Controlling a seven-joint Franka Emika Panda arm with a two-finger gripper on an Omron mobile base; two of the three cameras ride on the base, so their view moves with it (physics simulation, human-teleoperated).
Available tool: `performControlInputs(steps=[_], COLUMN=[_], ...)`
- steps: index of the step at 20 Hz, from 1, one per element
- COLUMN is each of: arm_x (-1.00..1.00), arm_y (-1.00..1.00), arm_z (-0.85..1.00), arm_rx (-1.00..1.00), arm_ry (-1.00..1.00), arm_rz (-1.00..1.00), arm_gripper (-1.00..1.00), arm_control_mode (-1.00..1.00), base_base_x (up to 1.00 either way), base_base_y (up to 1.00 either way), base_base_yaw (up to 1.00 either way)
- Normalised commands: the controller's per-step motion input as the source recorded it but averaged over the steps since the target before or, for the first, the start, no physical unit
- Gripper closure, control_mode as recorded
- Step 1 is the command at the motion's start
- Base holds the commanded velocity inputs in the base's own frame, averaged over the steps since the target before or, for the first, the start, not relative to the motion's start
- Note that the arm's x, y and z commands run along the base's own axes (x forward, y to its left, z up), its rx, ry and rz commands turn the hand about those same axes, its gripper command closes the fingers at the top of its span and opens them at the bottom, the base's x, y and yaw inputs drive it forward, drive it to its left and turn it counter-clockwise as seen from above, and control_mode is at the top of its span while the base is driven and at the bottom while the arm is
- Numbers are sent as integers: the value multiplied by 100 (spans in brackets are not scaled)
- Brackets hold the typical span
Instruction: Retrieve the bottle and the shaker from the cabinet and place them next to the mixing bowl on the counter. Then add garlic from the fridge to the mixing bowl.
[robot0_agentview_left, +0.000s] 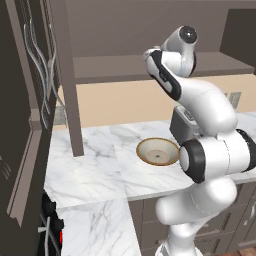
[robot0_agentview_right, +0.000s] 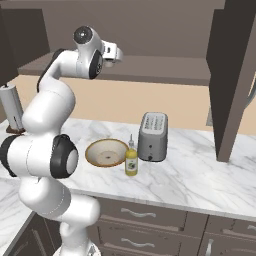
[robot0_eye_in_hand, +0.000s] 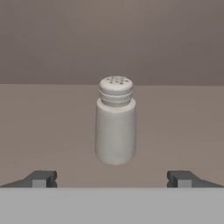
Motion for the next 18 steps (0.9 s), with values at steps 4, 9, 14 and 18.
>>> performControlInputs(steps=[4, 9, 14, 18], arm_x=[17, 10, 19, 30], arm_y=[0, 0, 0, 0], arm_z=[-8, -17, -8, 0], arm_rx=[0, 0, 0, 0], arm_ry=[1, 6, 2, 0], arm_rz=[0, 0, 0, 0], arm_gripper=[-100, -100, -100, -100], arm_control_mode=[-100, -100, -100, -100], base_base_x=[0, 0, 0, 0], base_base_y=[0, 0, 0, 0], base_base_yaw=[0, 0, 0, 0])
